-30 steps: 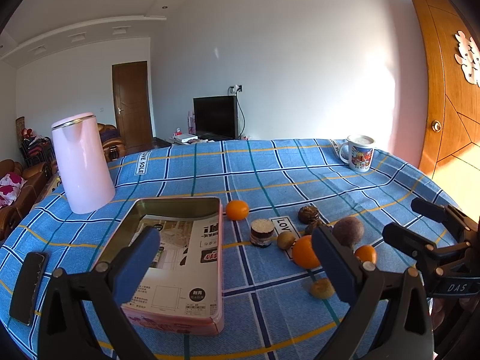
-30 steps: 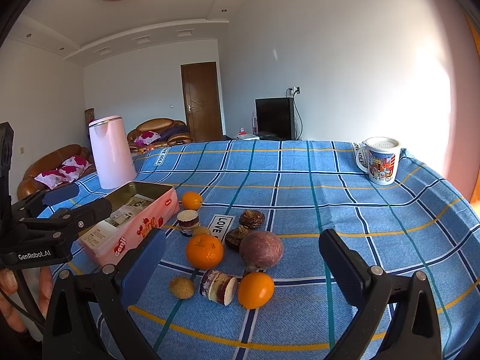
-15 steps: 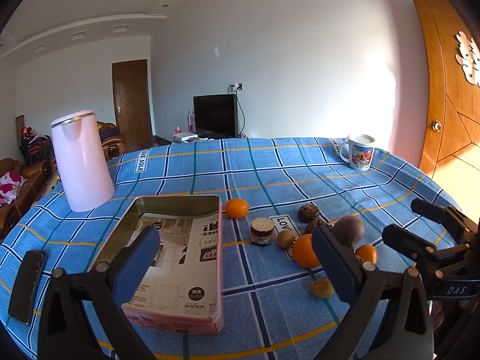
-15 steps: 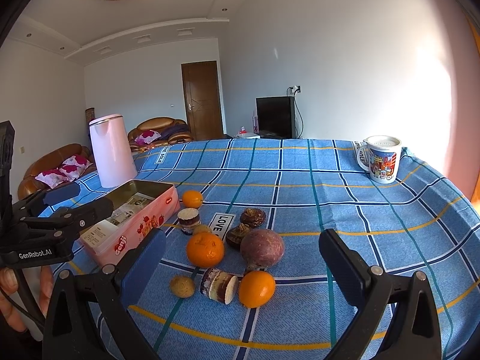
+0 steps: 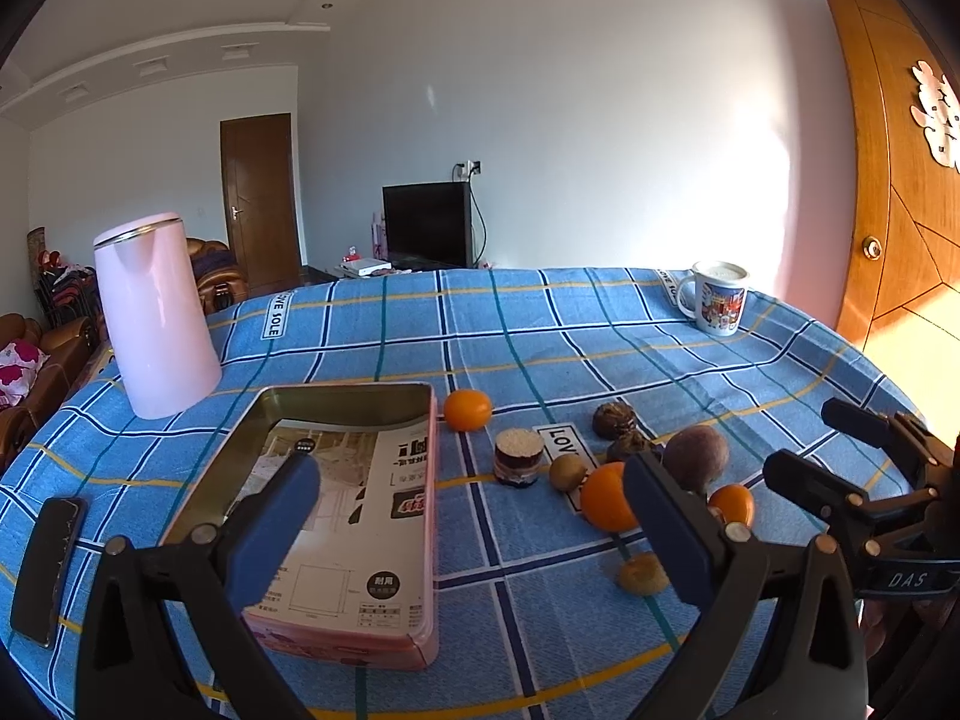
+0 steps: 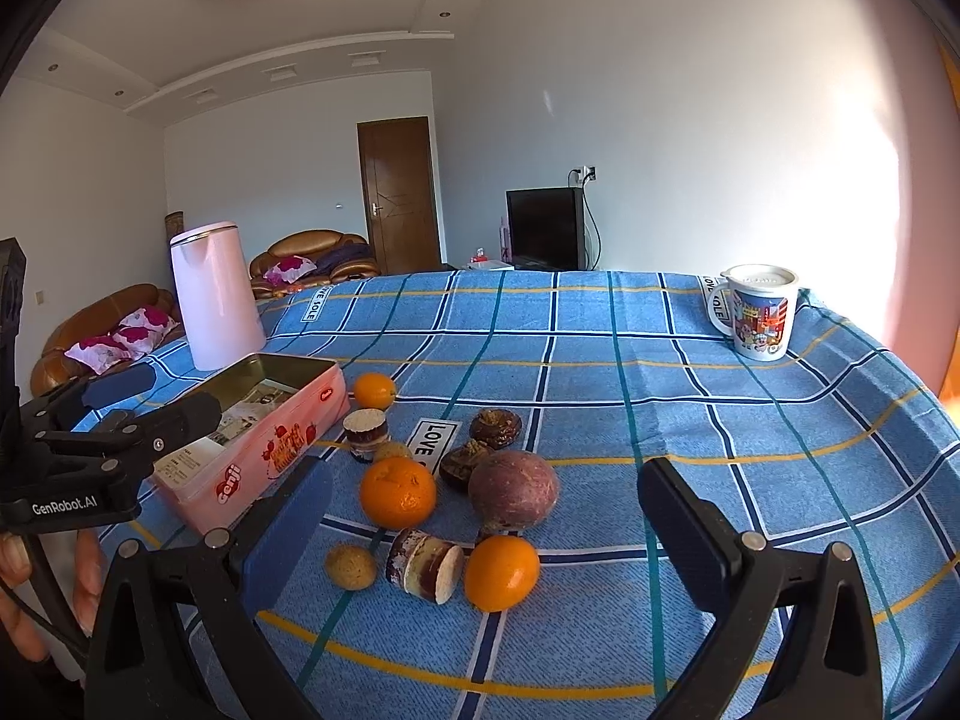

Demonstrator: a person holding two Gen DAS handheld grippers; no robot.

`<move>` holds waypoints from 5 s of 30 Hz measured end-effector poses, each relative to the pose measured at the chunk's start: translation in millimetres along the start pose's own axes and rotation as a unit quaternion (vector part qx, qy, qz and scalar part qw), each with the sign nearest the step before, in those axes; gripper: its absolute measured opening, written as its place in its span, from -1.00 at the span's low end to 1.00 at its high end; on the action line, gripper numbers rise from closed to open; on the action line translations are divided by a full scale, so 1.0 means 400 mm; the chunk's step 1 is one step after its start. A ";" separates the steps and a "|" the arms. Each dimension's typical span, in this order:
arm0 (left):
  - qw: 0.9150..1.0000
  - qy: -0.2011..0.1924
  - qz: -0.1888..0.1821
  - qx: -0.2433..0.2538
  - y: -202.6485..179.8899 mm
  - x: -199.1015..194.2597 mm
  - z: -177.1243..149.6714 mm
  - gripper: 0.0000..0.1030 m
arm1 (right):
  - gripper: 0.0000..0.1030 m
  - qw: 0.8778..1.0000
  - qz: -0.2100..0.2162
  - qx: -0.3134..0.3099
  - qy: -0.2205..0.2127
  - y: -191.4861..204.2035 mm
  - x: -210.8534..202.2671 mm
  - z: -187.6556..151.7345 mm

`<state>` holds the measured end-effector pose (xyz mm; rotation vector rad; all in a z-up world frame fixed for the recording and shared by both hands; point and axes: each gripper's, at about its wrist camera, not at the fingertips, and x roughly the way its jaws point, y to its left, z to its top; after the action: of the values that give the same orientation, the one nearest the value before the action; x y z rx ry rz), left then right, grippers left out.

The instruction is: Organize fruits

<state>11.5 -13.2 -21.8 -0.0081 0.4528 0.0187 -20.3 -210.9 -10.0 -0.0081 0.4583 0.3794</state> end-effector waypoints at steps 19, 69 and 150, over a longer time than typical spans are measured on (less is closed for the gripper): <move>0.991 0.090 -0.098 0.030 -0.126 0.108 -0.090 0.53 | 0.14 0.996 0.004 0.014 0.086 -0.065 0.088 -0.087; 0.994 0.014 -0.093 0.052 -0.100 0.046 -0.059 -0.40 | -0.30 0.997 0.078 -0.013 0.016 0.004 0.026 -0.052; 0.999 0.035 -0.027 -0.017 0.082 0.102 -0.023 0.46 | 0.32 0.993 0.008 -0.049 0.104 0.057 0.132 -0.040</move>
<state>43.5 20.2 -48.0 -0.0548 0.5229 -0.0279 8.3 -172.6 -45.7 -0.1397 0.6451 0.4179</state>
